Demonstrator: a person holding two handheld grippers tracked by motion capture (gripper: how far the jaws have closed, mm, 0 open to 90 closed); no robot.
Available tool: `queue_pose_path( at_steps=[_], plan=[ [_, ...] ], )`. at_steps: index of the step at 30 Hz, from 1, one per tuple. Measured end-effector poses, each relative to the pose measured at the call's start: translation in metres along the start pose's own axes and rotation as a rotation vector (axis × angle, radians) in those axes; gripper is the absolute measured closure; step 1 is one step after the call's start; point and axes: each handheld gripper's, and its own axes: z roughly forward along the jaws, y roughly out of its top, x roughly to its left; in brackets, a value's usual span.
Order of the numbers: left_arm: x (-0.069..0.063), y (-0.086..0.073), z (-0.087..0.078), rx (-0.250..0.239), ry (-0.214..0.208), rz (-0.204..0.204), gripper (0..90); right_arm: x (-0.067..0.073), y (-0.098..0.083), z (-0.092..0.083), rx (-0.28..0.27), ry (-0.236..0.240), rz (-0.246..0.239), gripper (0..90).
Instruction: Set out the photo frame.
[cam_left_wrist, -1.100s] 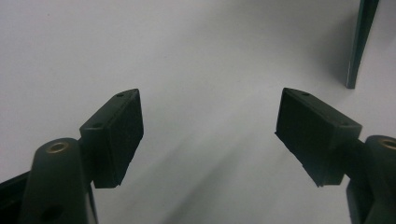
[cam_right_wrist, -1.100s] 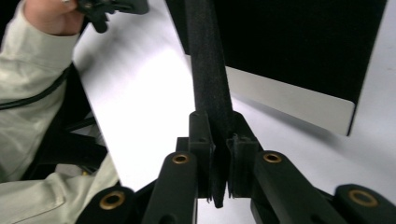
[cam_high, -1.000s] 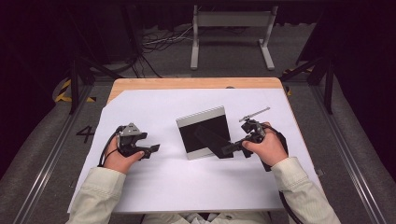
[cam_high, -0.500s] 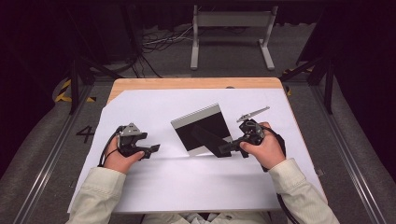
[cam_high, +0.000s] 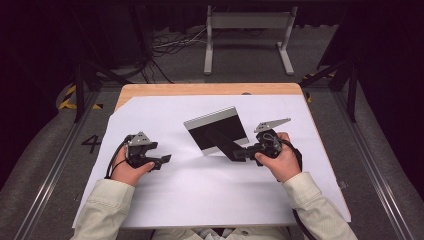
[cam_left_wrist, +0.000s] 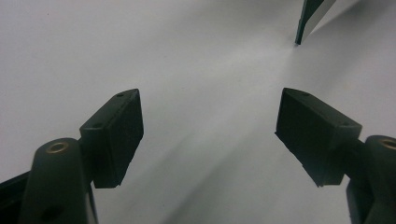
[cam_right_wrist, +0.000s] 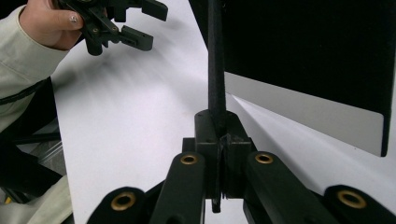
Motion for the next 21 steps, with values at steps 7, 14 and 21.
queue_pose_path(
  at_steps=[7, 14, 21],
  plan=[
    [0.0, 0.0, 0.0, -0.003, 0.005, 0.004, 23.9, -0.004, -0.007, 0.0, 0.004, -0.006, -0.031, 87.8],
    [-0.001, 0.0, 0.0, -0.002, 0.006, 0.009, 23.9, -0.005, -0.014, 0.0, 0.033, -0.022, -0.096, 87.6],
    [-0.001, 0.001, 0.0, -0.002, 0.004, 0.012, 23.9, -0.006, -0.019, 0.001, 0.076, -0.032, -0.153, 87.5]
  ],
)
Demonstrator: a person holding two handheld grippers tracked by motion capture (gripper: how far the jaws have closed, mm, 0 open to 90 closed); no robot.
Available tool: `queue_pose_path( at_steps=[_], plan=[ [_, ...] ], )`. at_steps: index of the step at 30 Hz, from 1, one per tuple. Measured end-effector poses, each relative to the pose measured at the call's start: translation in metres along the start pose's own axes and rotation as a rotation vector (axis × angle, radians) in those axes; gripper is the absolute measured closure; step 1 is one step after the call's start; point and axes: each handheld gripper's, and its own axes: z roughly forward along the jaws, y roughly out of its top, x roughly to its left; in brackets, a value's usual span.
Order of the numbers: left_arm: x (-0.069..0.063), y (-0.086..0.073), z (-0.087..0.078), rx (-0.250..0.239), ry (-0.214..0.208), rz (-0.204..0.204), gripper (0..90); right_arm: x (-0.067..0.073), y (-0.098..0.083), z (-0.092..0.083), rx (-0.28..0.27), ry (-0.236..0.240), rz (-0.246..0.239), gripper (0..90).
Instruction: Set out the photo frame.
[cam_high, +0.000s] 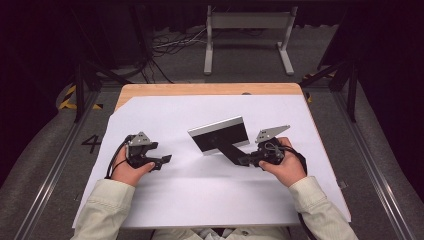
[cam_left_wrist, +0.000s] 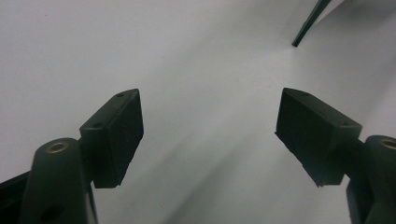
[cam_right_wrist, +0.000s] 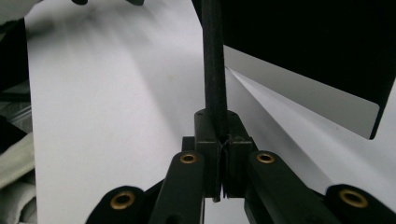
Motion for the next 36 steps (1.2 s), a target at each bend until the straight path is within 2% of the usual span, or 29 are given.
queue_pose_path(
  at_steps=[11, 28, 36],
  plan=[
    [-0.001, 0.001, 0.0, -0.003, -0.006, -0.002, 23.8, -0.002, -0.006, 0.002, 0.051, -0.003, -0.064, 87.1],
    [-0.002, 0.003, 0.001, -0.002, -0.012, 0.0, 23.6, -0.001, -0.016, 0.007, 0.121, -0.006, -0.056, 87.1],
    [-0.006, 0.008, 0.004, 0.005, -0.016, 0.024, 21.6, -0.003, -0.021, 0.01, 0.155, -0.017, -0.05, 86.5]
  ],
)
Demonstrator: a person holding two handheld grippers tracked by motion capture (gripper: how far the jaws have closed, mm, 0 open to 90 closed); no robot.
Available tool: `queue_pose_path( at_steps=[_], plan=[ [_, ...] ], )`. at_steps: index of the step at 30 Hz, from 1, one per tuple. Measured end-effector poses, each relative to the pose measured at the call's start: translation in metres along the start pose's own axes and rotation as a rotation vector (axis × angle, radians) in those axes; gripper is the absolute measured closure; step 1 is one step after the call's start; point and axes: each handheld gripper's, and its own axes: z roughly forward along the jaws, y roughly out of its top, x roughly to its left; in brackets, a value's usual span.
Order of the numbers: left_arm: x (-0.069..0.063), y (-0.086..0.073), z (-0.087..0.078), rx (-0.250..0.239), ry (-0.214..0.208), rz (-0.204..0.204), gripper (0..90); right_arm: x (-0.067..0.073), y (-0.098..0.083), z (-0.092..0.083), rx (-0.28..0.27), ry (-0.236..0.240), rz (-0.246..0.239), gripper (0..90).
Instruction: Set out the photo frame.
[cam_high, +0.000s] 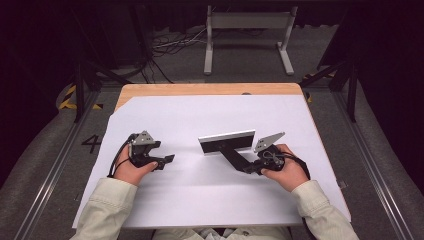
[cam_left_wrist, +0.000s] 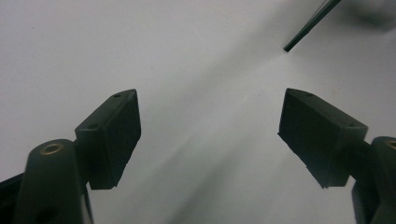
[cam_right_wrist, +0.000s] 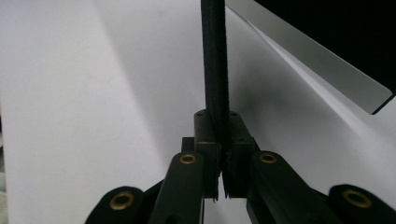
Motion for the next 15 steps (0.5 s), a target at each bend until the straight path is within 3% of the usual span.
queue_pose_path(
  at_steps=[15],
  plan=[
    [-0.0013, 0.0042, 0.0038, 0.005, -0.006, 0.013, 21.5, -0.0018, -0.0086, 0.0067, 0.062, -0.04, 0.003, 83.6]
  ],
)
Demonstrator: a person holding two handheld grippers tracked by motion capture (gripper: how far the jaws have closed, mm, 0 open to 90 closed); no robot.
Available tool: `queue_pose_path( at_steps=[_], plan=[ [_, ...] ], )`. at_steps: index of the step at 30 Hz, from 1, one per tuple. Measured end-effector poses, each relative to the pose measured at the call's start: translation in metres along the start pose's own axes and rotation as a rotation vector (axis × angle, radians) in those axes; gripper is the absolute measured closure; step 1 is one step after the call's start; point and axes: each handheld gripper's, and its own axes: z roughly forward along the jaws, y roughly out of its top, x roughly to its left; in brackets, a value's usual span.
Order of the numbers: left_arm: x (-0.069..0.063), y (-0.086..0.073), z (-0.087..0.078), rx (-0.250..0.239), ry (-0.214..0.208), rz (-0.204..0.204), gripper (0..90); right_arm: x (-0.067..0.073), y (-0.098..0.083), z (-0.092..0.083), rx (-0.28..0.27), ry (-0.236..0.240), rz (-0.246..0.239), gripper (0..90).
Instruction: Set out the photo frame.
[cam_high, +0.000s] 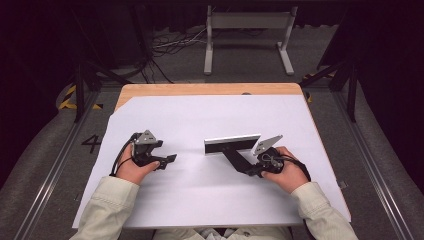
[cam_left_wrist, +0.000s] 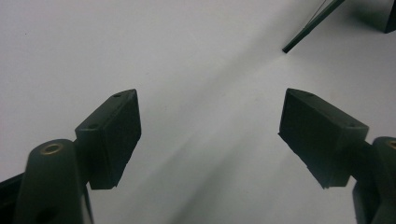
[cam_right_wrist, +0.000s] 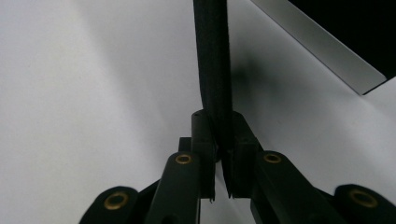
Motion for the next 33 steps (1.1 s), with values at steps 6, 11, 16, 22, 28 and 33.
queue_pose_path(
  at_steps=[6, 11, 16, 22, 28, 33],
  plan=[
    [-0.001, 0.002, 0.002, -0.001, -0.002, 0.005, 21.7, 0.0, -0.001, -0.001, 0.0, -0.01, 0.001, 82.8],
    [-0.001, 0.003, 0.003, -0.003, -0.009, 0.011, 22.0, 0.001, -0.002, -0.004, -0.006, -0.017, 0.007, 81.9],
    [-0.002, 0.005, 0.005, -0.011, -0.024, 0.039, 28.3, 0.002, -0.003, -0.013, -0.041, -0.03, 0.019, 76.2],
    [-0.005, 0.011, 0.008, -0.03, -0.05, 0.057, 33.7, 0.004, -0.004, -0.026, -0.086, -0.05, 0.017, 72.7],
    [-0.009, 0.017, 0.011, -0.048, -0.084, 0.073, 47.7, 0.006, -0.007, -0.043, -0.13, -0.078, 0.02, 72.2],
    [-0.015, 0.022, 0.018, -0.073, -0.095, 0.095, 57.8, 0.006, -0.011, -0.059, -0.176, -0.126, 0.031, 72.4]
  ],
)
